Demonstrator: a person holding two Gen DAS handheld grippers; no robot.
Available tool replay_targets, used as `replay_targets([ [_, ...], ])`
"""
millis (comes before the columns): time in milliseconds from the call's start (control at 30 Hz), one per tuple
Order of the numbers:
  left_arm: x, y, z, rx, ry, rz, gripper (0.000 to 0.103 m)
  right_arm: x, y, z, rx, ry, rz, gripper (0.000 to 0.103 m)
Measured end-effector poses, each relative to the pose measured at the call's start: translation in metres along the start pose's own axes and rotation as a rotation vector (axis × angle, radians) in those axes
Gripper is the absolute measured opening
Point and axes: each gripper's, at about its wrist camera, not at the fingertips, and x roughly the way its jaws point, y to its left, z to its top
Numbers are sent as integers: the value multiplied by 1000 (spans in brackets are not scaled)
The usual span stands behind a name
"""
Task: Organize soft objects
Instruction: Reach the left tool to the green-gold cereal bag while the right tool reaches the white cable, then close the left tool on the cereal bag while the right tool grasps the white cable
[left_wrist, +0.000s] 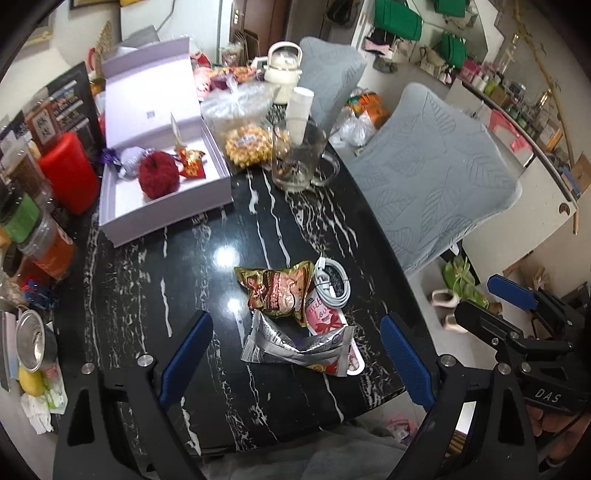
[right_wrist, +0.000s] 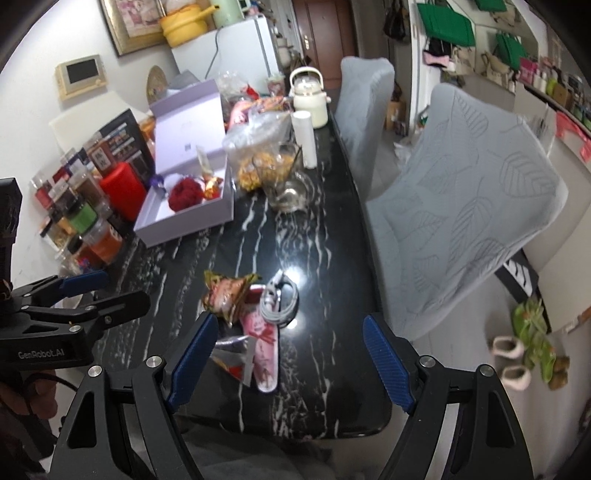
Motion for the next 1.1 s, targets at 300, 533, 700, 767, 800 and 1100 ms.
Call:
replay_targets([
  [300,48,11,7,21,86,-25,93,43,-2,-7,41,97,2,82],
  [533,91,16,13,57,160,-32,93,74,-7,-10,76,163,-3,82],
  [700,123,23,16,62,208,-7,93,95,-12,-11,100,213,-16,82],
  [767,134,23,18,67,231,-23,93,101,-14,-10,107,223,-14,82],
  [800,140,22,19,68,244,-43,93,103,-15,-9,109,228,-13,82],
  [1100,179,24,19,61,353,-55,93,128,-19,5,110,242,-11,82],
])
